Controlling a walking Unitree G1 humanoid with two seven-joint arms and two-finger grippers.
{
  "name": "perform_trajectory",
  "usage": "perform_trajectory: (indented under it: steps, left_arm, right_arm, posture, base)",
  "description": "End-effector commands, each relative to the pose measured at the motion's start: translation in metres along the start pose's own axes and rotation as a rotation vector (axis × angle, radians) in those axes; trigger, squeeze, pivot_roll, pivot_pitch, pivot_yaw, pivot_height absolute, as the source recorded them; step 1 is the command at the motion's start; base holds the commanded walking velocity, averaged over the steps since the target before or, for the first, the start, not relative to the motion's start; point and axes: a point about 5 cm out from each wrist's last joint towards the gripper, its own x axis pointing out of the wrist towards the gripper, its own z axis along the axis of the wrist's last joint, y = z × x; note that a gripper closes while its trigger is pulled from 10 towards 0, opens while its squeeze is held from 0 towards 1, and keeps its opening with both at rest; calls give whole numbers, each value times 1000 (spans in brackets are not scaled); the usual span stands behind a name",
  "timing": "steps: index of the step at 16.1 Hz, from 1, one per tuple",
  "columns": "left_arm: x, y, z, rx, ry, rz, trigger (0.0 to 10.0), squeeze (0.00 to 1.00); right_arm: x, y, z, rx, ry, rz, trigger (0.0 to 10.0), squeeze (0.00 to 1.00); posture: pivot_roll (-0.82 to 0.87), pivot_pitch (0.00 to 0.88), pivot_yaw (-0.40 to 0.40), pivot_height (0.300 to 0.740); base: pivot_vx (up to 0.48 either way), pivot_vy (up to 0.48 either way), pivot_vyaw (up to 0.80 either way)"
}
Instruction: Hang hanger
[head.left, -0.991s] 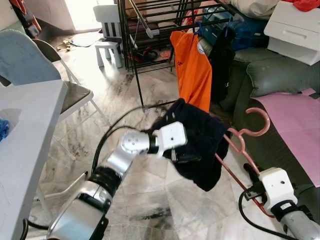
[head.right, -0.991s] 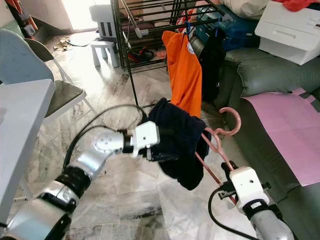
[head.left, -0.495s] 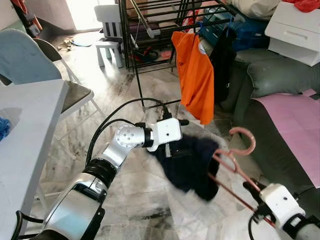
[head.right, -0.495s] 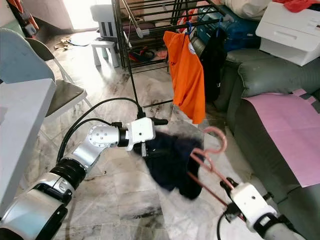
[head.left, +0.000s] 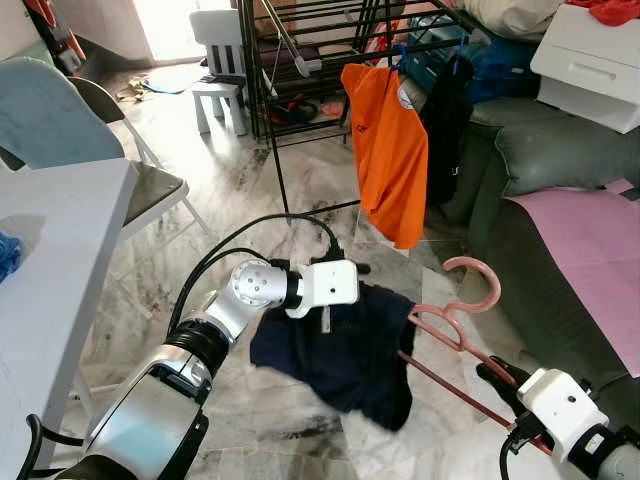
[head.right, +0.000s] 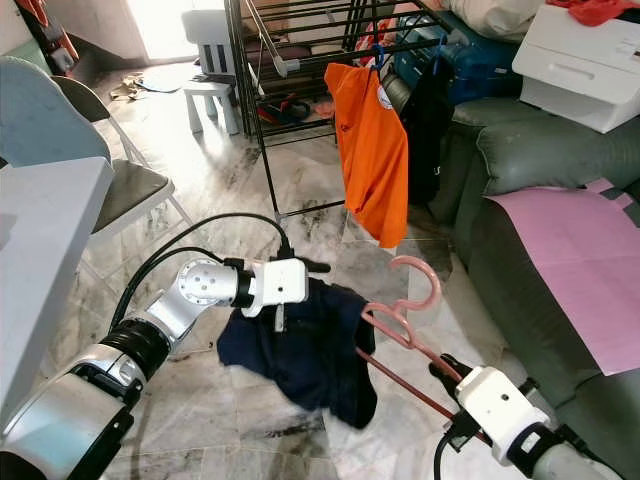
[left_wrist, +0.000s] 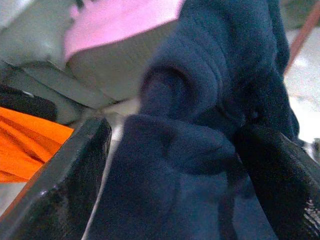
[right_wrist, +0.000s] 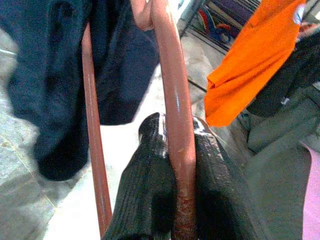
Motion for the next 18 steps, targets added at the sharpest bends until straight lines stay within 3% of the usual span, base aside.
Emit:
perform_trajectory:
  steps: [1, 2, 3, 4, 18]
  left_arm:
    - [-2, 2, -1, 6, 27, -44, 10000, 392]
    - [-2, 1, -2, 4, 34, -58, 9255, 0]
    - [-1, 3, -1, 1, 25, -50, 2667, 0]
    - [-2, 4, 1, 0, 10, -45, 0, 0]
    - [-6, 1, -6, -41, 21, -123, 0, 0]
  right_arm:
    - [1, 0, 14, -8, -59, 32, 10000, 0]
    - [0, 1, 15, -16, -55, 48, 10000, 0]
    - [-2, 0, 15, -24, -50, 53, 10000, 0]
    - [-3, -1, 13, -37, -37, 57, 10000, 0]
    - [0, -4, 10, -80, -10, 86, 10000, 0]
  posture:
    - [-90, 0, 51, 740]
    - [-93, 0, 53, 740]
    - [-94, 0, 53, 740]
    - [-95, 0, 54, 740]
    - [-90, 0, 46, 740]
  base:
    - [0, 0, 0]
    - [0, 0, 0]
    - [0, 0, 0]
    - [0, 0, 0]
    - [0, 0, 0]
